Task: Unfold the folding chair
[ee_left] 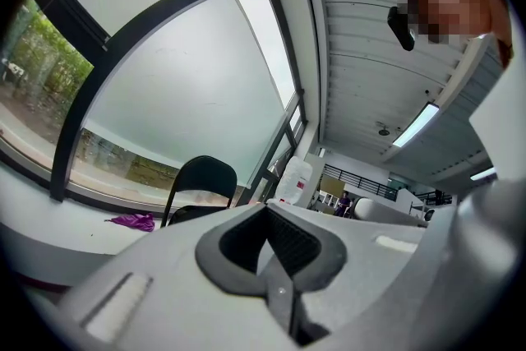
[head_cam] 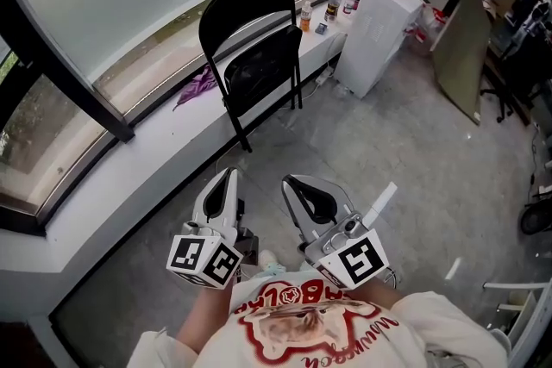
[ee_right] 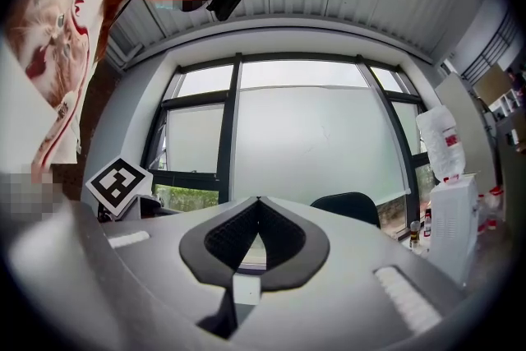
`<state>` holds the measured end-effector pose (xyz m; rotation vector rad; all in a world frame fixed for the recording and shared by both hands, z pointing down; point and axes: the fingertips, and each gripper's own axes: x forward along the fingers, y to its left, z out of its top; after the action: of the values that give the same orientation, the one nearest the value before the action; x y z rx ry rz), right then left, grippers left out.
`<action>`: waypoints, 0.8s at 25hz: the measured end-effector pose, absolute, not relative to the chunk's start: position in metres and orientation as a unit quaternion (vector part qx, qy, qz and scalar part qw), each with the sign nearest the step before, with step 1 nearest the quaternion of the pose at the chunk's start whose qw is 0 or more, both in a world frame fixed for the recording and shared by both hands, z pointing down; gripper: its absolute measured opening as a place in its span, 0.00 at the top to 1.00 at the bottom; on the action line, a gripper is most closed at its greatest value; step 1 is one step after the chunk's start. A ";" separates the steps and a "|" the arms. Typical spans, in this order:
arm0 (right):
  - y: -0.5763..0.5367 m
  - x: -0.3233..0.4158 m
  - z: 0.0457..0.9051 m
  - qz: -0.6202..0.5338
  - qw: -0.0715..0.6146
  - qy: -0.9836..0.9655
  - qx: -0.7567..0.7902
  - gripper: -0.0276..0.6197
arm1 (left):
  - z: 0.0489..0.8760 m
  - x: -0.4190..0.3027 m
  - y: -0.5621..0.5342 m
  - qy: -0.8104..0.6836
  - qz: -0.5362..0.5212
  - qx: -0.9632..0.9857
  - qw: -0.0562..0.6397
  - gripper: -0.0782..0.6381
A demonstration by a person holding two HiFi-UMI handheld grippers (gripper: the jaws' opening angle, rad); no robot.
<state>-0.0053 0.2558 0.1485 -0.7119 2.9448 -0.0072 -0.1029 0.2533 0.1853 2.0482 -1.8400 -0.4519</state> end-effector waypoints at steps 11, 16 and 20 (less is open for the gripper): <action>0.277 -0.040 0.146 -0.014 0.065 0.976 -0.205 0.92 | 0.191 -0.135 0.281 -0.663 -0.166 0.709 0.175 0.89; 0.271 -0.054 0.148 -0.017 0.068 0.979 -0.192 0.92 | 0.197 -0.150 0.281 -0.672 -0.165 0.700 0.178 0.89; 0.259 -0.073 0.145 -0.020 0.075 0.981 -0.177 0.92 | 0.191 -0.167 0.272 -0.682 -0.165 0.692 0.171 0.89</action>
<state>-0.0728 0.2590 0.1452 -0.5299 2.9442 -0.0593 -0.1671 0.2718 0.1915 1.9638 -1.9361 -0.4691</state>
